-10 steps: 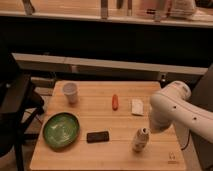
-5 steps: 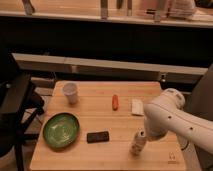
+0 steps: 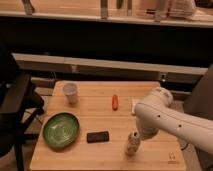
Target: Knock the bottle over
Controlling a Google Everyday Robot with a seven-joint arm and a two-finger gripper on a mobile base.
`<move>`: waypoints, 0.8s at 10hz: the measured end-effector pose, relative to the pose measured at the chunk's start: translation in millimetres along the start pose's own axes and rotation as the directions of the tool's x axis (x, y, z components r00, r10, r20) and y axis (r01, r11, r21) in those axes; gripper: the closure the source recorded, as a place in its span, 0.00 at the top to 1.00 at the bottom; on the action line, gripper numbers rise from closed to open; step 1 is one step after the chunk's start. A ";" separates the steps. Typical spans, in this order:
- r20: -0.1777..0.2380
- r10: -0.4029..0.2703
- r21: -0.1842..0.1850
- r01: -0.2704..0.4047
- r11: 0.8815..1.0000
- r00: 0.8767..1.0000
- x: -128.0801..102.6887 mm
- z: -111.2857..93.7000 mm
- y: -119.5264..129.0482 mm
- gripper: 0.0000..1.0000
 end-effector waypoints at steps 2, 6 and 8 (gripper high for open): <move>-0.005 -0.022 -0.006 0.022 1.000 1.000 -3.7 1.6 0.8 0.00; -0.012 -0.054 -0.014 0.054 0.998 0.998 -17.6 5.0 -4.6 0.00; -0.017 -0.070 -0.017 0.069 0.997 0.997 -26.0 5.8 -7.7 0.00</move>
